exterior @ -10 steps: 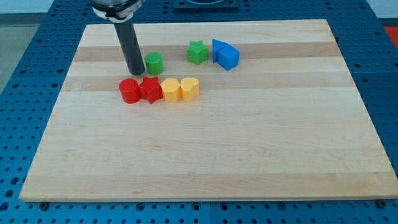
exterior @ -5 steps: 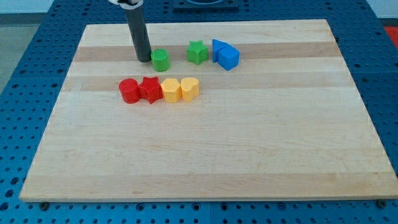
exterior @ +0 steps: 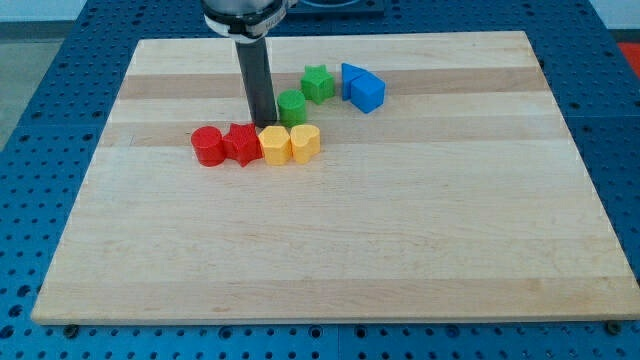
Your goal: Push the green circle closer to green star
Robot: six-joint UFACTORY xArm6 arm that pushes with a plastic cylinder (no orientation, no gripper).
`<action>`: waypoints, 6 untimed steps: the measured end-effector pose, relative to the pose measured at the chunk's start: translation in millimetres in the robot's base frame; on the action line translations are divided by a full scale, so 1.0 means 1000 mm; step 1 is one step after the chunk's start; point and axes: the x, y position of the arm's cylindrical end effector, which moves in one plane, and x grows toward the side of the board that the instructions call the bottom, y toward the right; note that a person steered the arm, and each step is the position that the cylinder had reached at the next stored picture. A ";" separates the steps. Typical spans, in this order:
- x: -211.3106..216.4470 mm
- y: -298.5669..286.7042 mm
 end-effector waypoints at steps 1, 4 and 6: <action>0.006 0.005; 0.000 0.014; -0.013 0.019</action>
